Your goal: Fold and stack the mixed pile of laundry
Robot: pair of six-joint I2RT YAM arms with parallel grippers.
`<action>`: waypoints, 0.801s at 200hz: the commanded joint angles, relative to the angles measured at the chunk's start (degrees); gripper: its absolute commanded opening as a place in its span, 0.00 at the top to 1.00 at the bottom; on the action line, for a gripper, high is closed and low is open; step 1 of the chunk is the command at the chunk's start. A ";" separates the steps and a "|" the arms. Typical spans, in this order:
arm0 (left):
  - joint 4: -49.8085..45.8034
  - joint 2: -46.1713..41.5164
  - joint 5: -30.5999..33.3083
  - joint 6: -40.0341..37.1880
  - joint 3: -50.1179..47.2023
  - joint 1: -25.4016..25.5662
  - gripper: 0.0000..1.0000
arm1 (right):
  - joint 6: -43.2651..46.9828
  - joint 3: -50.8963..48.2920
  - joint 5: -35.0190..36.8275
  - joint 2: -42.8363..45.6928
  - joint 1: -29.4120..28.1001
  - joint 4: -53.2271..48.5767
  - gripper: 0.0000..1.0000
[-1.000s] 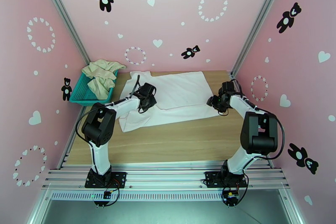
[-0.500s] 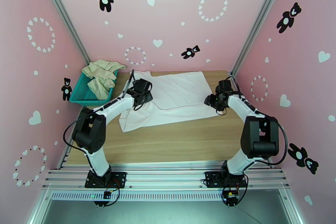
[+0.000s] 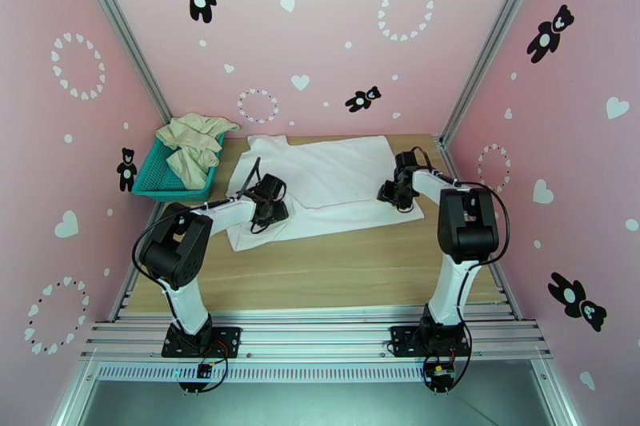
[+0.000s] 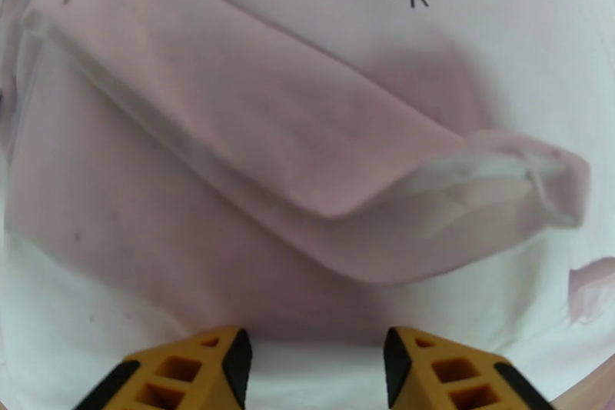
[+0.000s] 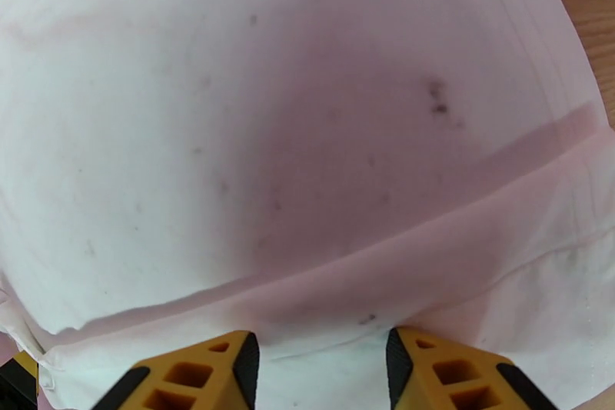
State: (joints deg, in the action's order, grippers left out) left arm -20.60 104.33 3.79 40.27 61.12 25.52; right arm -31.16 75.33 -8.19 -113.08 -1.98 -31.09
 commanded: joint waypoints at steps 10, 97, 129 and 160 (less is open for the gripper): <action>1.32 -3.84 -2.06 0.50 -5.98 -0.65 0.47 | -0.28 -8.83 2.65 5.57 1.88 -3.27 0.50; -8.66 -26.81 -7.84 1.80 -27.23 2.54 0.43 | -0.01 -33.92 2.93 34.32 3.62 -8.75 0.48; -16.66 -31.29 -4.28 -3.17 -18.61 2.80 0.36 | -0.98 -30.06 0.48 42.47 2.87 -11.01 0.48; -14.70 -23.99 -3.09 -6.93 -5.59 2.79 0.35 | -0.20 -21.17 0.07 34.76 1.01 -7.15 0.47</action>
State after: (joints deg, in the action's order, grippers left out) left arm -35.59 75.53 -1.10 37.58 45.76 28.12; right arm -31.42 47.33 -7.22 -72.34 0.40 -40.77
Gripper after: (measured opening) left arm 0.649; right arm 0.525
